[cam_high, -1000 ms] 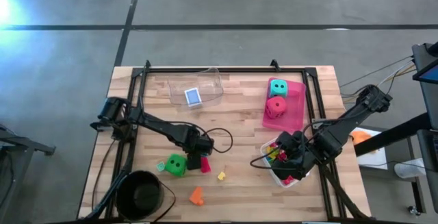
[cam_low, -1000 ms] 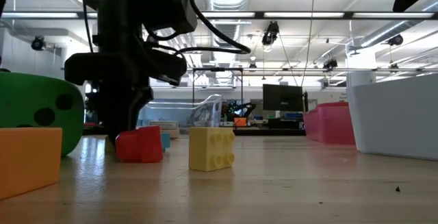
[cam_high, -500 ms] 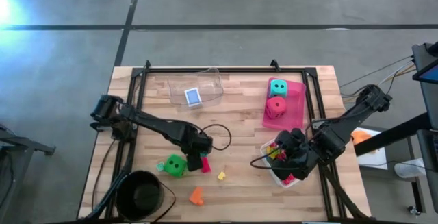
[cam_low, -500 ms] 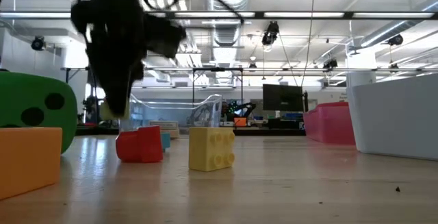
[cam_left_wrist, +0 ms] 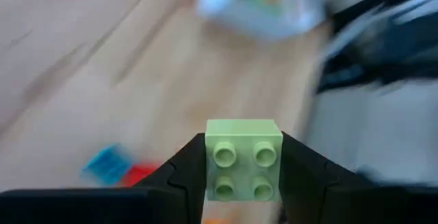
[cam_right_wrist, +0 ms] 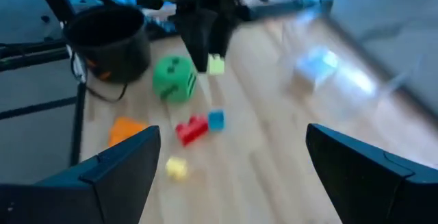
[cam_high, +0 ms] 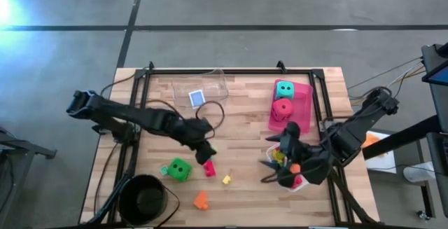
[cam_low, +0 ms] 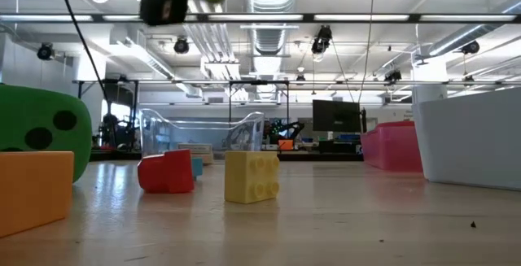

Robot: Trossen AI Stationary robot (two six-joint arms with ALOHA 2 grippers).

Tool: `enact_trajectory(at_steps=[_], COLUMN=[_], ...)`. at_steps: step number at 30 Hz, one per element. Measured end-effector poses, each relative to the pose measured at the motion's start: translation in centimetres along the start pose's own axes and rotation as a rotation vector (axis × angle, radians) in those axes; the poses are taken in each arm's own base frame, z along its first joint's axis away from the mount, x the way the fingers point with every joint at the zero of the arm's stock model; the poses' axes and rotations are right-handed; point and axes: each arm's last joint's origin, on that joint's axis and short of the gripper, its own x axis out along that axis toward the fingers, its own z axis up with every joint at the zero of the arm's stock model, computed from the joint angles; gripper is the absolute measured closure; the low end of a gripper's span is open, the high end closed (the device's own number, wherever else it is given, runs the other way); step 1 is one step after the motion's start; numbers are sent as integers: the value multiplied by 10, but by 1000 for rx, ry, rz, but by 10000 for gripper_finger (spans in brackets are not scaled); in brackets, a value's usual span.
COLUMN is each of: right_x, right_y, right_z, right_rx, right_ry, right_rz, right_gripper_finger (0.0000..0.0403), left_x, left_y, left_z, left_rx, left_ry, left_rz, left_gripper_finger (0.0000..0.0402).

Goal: Pick & Place Toys
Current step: Put the light green game piece into the white bin

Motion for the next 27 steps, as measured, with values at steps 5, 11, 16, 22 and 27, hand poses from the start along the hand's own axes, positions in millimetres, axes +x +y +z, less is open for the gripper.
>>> enact_trajectory(at_steps=[5, 11, 16, 22, 27], right_x=[9, 20, 27, 32, 37], right_y=[20, 46, 64, 73, 71], right_z=[16, 37, 57, 80, 92], right_rx=[-183, -358, -461, -476, -451], right_ry=[-113, -204, -262, -288, -291], right_rz=[-39, -144, -302, -336, -308], right_gripper_finger=[42, 42, 42, 42, 42], left_x=[-21, -41, -50, -50, -52], left_y=[-23, -48, -54, -55, -56], left_z=[18, 36, 45, 47, 48], left_rx=[-32, -46, -50, -60, -69], left_ry=[-175, -359, -449, -466, -474], left_rz=[-276, -590, -707, -732, -750], left_gripper_finger=[266, 266, 266, 266, 266])
